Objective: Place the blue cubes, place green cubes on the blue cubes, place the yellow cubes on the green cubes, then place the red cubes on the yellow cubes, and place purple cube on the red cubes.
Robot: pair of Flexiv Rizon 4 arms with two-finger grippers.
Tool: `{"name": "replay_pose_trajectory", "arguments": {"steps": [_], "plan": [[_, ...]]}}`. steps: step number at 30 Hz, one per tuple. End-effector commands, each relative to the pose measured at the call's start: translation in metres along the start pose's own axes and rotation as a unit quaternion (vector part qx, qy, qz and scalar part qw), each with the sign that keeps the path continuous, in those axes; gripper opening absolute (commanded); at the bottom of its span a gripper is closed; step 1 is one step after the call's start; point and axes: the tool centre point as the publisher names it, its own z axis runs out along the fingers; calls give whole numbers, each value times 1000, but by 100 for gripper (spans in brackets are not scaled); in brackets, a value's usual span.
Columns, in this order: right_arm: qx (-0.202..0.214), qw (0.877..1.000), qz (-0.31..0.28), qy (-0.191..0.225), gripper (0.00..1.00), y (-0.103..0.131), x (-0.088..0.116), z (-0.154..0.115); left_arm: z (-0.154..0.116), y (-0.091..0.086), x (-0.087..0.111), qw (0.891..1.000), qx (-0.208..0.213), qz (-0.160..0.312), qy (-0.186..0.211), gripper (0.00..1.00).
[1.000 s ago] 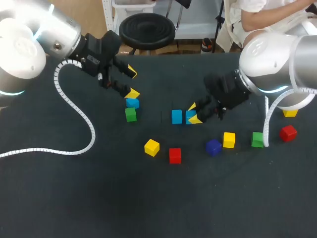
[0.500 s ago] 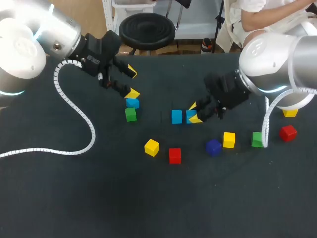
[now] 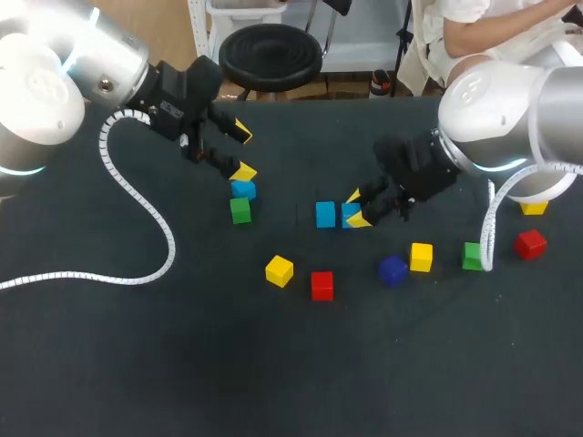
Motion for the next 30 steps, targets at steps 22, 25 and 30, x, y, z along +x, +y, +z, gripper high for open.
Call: {"name": "replay_pose_trajectory", "arguments": {"steps": [22,25,30], "plan": [[1,1000,-3,1,0,-5,0,-1,0,0,1,1000,0,1,-1,100],[0,1000,-3,1,0,-5,0,-1,0,0,1,1000,0,1,-1,100],[-1,1000,-2,-1,1,-4,0,-2,0,0,1,1000,0,1,-1,100]]}}
